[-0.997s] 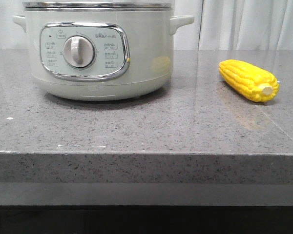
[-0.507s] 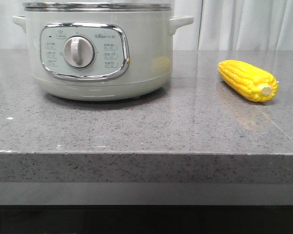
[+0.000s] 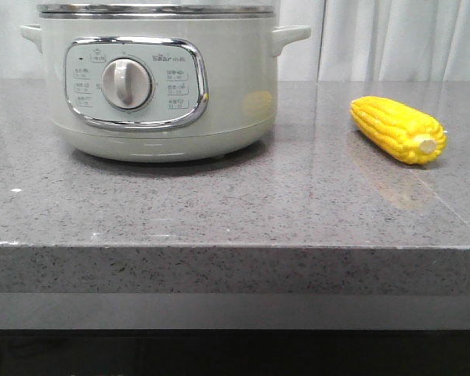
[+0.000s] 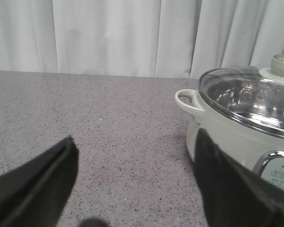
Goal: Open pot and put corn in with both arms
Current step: 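Grasp the glass lid knob with the left gripper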
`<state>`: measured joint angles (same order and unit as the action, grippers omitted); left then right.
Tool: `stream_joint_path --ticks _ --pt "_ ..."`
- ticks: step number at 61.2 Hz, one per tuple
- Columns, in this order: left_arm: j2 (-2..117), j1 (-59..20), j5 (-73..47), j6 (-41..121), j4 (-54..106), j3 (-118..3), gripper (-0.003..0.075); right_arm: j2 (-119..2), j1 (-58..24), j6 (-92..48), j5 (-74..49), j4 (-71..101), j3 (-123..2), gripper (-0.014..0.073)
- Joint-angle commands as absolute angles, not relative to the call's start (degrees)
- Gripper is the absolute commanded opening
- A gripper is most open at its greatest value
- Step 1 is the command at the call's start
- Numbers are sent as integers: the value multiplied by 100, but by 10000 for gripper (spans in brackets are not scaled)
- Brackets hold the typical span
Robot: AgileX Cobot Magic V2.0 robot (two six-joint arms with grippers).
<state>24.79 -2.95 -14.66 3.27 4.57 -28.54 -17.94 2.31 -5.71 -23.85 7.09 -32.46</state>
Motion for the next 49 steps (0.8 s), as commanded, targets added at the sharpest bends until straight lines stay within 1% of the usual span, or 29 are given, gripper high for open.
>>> stream_joint_path --ticks 1,8,19,28,39,49 --pt "2551 -289 -901 296 449 -3063 648 -1906 264 -581 -1953 653 -3412 549" --pt "2571 -289 -1013 296 616 -3104 638 -1906 264 -581 -1953 653 -3388 559" --pt "3282 -489 -1965 350 631 -3854 638 -1906 264 -581 -1972 653 -3388 559" --pt "4331 -891 -2747 358 631 -4929 638 -1906 264 -581 -2040 653 -3388 559" --pt "5620 -1537 -3347 386 649 -6315 638 -1906 257 -581 -2063 653 -3388 559" --pt "6824 -2013 -4327 386 1044 -7875 638 -1906 257 -581 -2063 653 -3388 559"
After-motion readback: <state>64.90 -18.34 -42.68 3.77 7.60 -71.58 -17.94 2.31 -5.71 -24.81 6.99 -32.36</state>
